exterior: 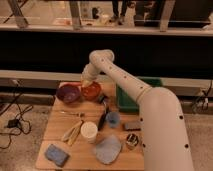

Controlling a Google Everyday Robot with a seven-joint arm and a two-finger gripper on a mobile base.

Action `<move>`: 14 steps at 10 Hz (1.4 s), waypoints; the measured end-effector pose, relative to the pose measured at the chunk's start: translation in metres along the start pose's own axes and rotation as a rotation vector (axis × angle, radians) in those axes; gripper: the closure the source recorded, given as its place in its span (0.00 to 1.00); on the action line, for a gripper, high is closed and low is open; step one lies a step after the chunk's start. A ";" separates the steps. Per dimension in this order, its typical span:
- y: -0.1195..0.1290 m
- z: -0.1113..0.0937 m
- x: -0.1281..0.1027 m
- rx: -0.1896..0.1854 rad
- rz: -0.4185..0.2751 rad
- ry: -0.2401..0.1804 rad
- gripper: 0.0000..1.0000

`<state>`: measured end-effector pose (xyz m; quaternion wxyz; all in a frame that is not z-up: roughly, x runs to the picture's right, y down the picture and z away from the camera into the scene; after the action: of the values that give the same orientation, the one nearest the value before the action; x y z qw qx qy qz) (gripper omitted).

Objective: Place pepper in red bowl

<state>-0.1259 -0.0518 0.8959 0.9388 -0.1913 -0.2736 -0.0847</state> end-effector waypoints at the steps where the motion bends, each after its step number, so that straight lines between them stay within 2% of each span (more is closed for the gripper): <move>1: 0.000 0.001 0.005 -0.002 0.008 0.006 1.00; 6: 0.005 0.007 0.032 -0.019 0.059 0.033 1.00; 14: 0.014 0.022 0.045 -0.060 0.087 0.066 1.00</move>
<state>-0.0946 -0.0329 0.9331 0.9441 -0.2280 -0.2310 -0.0581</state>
